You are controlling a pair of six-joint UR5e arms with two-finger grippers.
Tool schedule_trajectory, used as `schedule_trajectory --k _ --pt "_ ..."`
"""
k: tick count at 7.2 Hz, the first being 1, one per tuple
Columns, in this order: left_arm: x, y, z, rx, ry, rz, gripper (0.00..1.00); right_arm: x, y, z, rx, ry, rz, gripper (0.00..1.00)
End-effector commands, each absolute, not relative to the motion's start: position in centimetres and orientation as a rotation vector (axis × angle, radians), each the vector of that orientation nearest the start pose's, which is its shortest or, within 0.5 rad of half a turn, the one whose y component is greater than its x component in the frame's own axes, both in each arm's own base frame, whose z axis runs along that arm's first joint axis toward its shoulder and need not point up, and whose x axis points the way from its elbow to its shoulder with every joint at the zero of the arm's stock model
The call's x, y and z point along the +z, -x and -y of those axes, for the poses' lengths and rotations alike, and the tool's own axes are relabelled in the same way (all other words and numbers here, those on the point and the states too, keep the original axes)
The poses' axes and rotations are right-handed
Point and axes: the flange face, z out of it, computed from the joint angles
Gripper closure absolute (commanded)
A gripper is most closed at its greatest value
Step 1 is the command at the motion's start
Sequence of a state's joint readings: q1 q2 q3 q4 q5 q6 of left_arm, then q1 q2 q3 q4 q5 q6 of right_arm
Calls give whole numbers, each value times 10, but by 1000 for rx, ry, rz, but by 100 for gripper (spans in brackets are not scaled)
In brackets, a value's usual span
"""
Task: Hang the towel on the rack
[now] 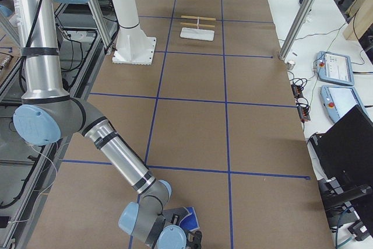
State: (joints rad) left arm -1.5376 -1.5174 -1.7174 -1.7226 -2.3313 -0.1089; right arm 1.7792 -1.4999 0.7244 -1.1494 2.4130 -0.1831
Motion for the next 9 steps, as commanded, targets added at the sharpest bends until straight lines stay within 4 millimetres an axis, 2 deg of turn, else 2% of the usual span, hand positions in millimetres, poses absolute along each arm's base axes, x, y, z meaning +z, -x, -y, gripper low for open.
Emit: schedule_trajectory --k 1,2,5,6,7,8,9 --pt "596 49 484 21 -179 -771 2 960 -136 364 161 146 875 63" --pt "595 49 484 21 -181 -771 2 956 -137 372 162 140 874 100" --pt "590 50 481 23 -190 -771 2 949 -138 381 160 126 882 100" --pt "588 50 480 25 -193 -772 2 933 -141 402 156 97 889 100" --pt "587 50 480 24 -195 -772 2 912 -143 422 164 58 916 100" --pt "586 50 480 22 -196 -774 2 882 -148 441 167 9 910 100" --pt "580 48 480 20 -198 -792 2 843 -152 464 154 -30 904 100"
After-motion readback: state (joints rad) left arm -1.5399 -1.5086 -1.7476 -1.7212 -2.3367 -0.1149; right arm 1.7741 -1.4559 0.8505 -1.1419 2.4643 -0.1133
